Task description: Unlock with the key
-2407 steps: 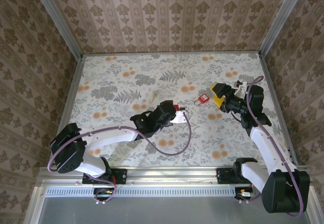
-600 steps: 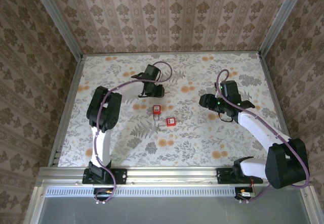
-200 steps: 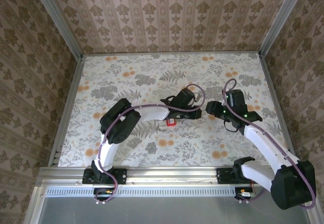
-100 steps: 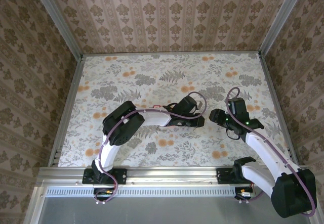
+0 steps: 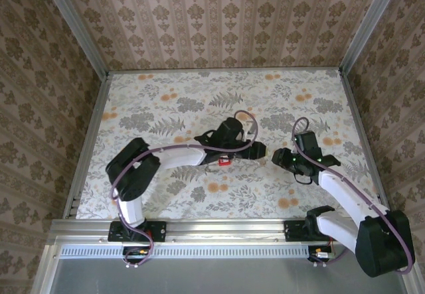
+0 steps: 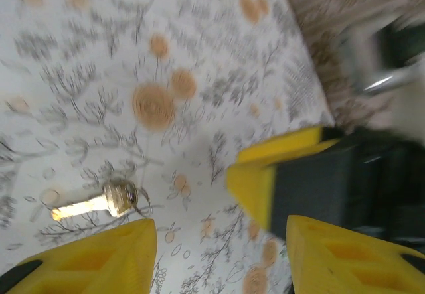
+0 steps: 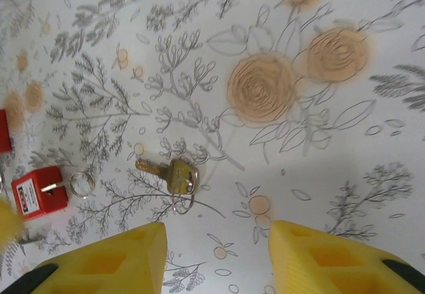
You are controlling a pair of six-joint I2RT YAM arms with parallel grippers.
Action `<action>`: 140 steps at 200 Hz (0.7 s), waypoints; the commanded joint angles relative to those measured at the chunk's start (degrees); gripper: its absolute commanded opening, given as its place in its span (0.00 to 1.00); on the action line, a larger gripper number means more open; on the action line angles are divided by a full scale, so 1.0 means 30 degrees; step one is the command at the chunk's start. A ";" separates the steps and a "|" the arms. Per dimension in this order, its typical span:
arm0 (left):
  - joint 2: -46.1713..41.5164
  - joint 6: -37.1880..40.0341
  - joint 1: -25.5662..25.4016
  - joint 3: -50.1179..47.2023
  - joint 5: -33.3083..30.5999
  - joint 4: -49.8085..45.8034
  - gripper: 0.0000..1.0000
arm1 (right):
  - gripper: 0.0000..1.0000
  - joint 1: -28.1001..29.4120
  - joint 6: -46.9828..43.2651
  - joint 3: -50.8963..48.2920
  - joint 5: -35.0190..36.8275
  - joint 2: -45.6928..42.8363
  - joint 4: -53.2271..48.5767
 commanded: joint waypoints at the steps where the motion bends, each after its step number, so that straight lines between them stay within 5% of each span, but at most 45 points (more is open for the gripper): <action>1: -0.1496 0.0628 0.0884 -0.1226 0.0171 0.0194 0.53 | 0.46 0.1305 0.0209 0.0349 0.0803 0.1111 0.0371; 108: -0.6649 0.1637 0.1750 -0.6685 -0.1248 0.0075 0.53 | 0.40 0.3183 -0.1199 0.2928 0.2159 0.6409 0.0799; 140: -0.7407 0.1405 0.1797 -0.7701 -0.1661 0.0512 0.53 | 0.28 0.3183 -0.1294 0.3401 0.2560 0.7722 0.0703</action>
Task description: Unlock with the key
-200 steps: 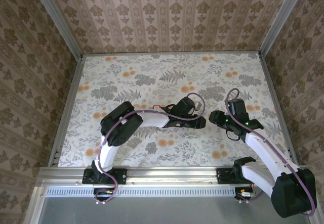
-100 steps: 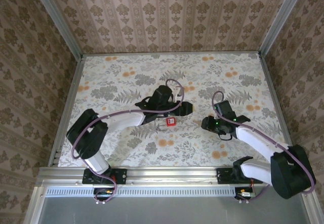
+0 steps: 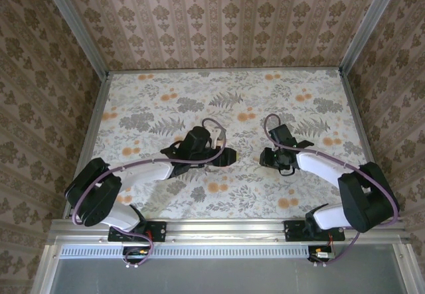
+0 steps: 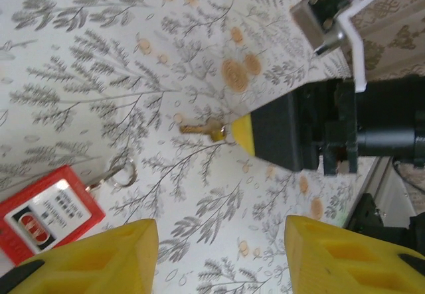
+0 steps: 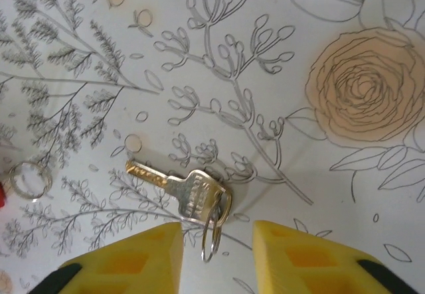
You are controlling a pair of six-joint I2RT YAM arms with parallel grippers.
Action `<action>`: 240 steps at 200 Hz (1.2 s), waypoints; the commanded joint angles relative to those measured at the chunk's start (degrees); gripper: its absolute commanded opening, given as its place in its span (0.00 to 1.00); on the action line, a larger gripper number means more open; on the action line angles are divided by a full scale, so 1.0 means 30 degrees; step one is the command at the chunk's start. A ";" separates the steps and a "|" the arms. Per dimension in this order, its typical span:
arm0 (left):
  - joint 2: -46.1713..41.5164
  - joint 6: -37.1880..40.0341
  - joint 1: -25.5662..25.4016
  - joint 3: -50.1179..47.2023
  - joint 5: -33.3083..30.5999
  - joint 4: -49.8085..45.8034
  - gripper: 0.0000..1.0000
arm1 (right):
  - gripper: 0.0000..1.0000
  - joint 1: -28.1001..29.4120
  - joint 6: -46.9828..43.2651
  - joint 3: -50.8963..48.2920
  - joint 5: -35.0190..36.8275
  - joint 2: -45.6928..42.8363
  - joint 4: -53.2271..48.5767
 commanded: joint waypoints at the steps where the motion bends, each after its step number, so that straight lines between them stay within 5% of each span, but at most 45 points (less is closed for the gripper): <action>1: -0.0863 -0.0038 0.0095 -0.0605 -0.0459 0.0686 0.53 | 0.27 0.0108 -0.0376 0.0630 0.0752 0.0945 -0.0039; 88: -0.2327 0.1602 0.0661 -0.0378 -0.0800 -0.1407 0.52 | 0.05 0.0457 -0.0523 0.1093 0.0324 -0.0977 -0.0628; 140: -0.7714 0.6418 -0.0834 -0.2120 -0.7503 -0.4231 0.51 | 0.04 0.1540 -0.0495 0.3067 0.0651 -0.3403 -0.2891; 177: -1.0604 1.0936 -0.4713 -0.5547 -1.2118 0.0561 0.53 | 0.04 0.3111 0.0081 0.5042 0.0972 -0.4638 -0.4708; 240: -0.8058 1.6056 -0.6919 -0.8595 -1.3627 1.1663 0.54 | 0.04 0.6460 0.1158 0.8057 0.1838 -0.5656 -0.6073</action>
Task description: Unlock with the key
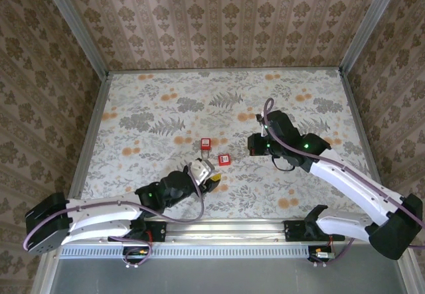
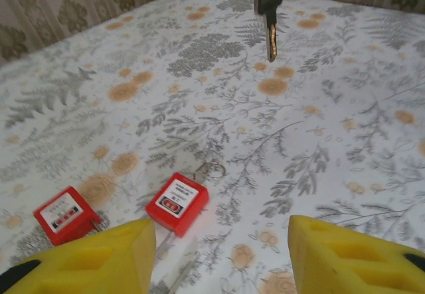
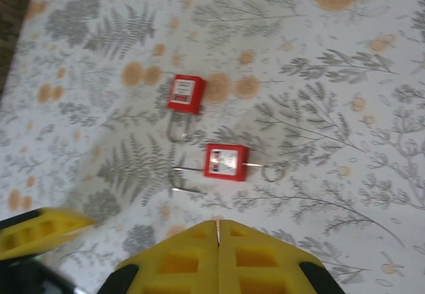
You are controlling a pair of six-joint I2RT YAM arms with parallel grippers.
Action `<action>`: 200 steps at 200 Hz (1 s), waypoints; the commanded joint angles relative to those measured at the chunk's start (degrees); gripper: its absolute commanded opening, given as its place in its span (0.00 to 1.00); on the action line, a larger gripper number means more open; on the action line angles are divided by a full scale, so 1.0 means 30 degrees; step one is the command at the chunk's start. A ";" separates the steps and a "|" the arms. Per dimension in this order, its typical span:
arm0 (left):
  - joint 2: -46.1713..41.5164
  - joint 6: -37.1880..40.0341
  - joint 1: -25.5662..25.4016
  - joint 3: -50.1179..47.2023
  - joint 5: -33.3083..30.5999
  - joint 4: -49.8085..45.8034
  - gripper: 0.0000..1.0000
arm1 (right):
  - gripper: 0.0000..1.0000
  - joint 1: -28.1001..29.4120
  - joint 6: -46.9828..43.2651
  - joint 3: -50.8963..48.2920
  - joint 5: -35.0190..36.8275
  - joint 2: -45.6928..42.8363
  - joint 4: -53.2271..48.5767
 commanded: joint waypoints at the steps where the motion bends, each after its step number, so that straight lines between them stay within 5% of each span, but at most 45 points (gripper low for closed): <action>1: 0.1169 0.3068 -0.0457 0.0235 -0.1537 0.6295 0.54 | 0.04 0.0977 0.0737 0.1196 0.0561 -0.0356 -0.1144; 65: 0.4160 0.5122 -0.0607 0.1013 -0.0817 1.1348 0.52 | 0.03 0.3869 0.1977 0.2435 0.0917 0.0079 0.0334; 116: 0.4423 0.4689 -0.0286 0.0977 -0.1387 1.1700 0.55 | 0.04 0.4596 0.2065 0.2983 0.0713 0.0351 0.0932; 200: 0.3298 0.3359 0.0523 0.0668 -0.1157 1.1177 0.24 | 0.04 0.4673 0.2438 0.2506 0.0477 -0.0143 0.1049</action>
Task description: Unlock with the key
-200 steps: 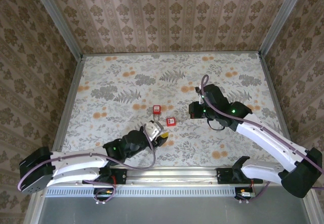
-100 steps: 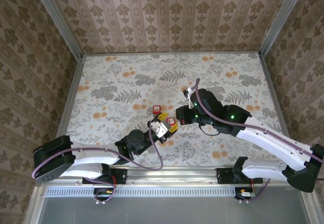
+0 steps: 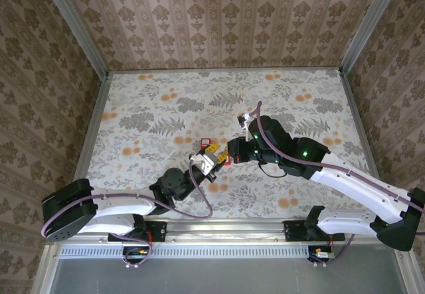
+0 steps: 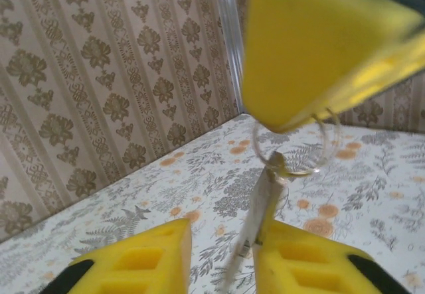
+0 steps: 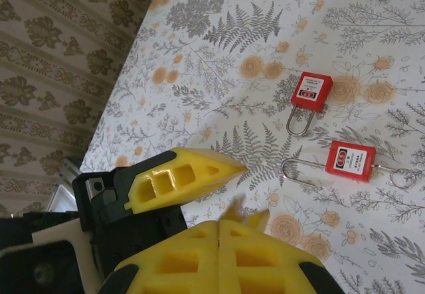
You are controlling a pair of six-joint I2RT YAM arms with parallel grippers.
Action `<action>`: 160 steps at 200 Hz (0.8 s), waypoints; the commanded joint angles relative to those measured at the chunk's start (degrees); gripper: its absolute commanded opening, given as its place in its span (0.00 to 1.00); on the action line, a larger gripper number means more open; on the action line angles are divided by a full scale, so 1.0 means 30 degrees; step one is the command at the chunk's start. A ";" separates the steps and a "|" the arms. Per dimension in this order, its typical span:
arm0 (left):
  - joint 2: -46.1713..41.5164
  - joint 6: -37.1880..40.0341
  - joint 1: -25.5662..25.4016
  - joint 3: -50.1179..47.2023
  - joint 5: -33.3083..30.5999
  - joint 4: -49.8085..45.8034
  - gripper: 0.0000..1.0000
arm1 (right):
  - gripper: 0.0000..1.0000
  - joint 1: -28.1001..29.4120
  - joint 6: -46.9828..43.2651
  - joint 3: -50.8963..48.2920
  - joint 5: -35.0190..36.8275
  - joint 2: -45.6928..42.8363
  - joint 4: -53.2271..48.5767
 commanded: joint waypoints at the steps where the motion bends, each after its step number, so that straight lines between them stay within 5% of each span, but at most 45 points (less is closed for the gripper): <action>1: -0.0554 -0.0555 0.0167 -0.0079 -0.0004 0.0224 0.24 | 0.04 0.0126 0.0431 0.0071 0.0223 -0.0378 0.0408; 73: -0.1719 -0.0773 0.0271 0.0114 0.0778 -0.1774 0.00 | 0.07 0.0095 0.0392 0.0038 0.0350 -0.0498 0.0408; 123: -0.3783 -0.2215 0.1352 0.1353 0.3425 -0.7745 0.00 | 0.43 -0.1557 -0.2562 -0.0917 0.0919 -0.1641 0.1691; 160: -0.4639 -0.4969 0.4098 0.3614 1.0248 -1.3536 0.00 | 0.65 -0.4863 -0.7080 -0.5234 -0.6971 -0.3654 0.7616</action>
